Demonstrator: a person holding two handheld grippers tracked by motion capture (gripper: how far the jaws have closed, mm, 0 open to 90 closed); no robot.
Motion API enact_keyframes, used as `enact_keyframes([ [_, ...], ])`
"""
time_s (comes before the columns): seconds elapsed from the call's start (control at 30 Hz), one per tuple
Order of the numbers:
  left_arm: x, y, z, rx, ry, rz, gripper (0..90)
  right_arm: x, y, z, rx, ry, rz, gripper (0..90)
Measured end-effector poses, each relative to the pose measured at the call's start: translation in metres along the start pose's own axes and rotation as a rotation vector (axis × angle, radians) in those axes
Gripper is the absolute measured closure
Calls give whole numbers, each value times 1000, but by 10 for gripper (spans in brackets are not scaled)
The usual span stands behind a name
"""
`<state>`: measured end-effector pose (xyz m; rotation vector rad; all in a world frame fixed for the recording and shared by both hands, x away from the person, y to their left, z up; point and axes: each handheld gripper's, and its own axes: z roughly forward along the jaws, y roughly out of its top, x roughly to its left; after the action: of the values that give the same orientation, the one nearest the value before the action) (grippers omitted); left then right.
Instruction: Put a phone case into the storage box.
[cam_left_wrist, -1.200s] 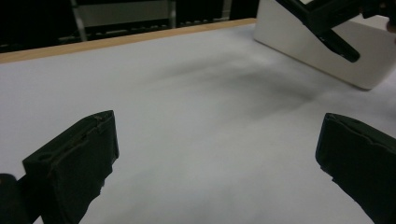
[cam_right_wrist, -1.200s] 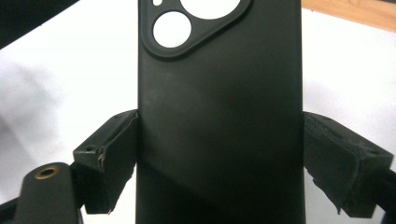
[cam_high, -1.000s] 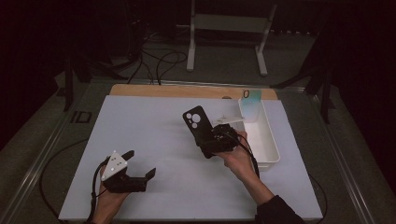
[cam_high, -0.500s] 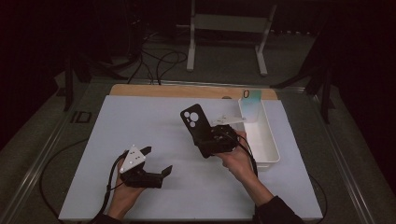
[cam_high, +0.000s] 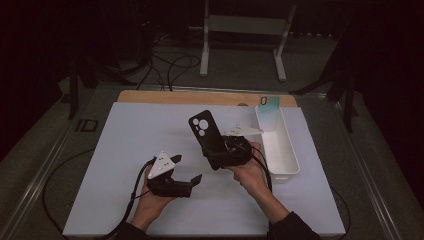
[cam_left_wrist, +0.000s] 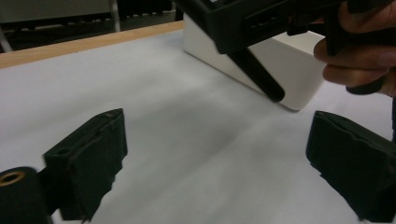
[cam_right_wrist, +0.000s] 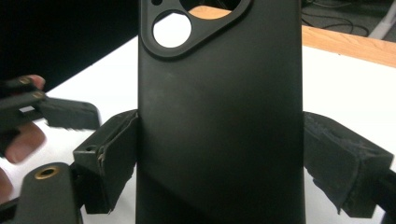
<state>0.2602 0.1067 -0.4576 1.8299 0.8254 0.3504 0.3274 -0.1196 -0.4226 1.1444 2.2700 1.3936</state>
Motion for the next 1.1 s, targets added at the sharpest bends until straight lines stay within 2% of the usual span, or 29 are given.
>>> enact_keyframes([
  [0.07,0,0,0,0,0,0,102,1,0,0,-5,2,0,151],
  [0.13,-6,3,9,1,-14,-17,152,4,0,-1,-19,11,-1,151],
  [0.4,-14,7,24,-5,-58,-39,235,8,-1,-3,-50,32,2,151],
  [0.63,-15,9,29,-10,-67,-45,417,12,-2,-5,-69,54,11,151],
  [0.73,-16,10,30,-16,-73,-40,484,12,-3,-6,-79,49,13,151],
  [1.0,-17,11,32,-35,-76,-61,487,13,-4,-7,-100,43,21,151],
  [1.1,-17,12,32,-42,-71,-62,516,15,-5,-7,-101,50,15,150],
])
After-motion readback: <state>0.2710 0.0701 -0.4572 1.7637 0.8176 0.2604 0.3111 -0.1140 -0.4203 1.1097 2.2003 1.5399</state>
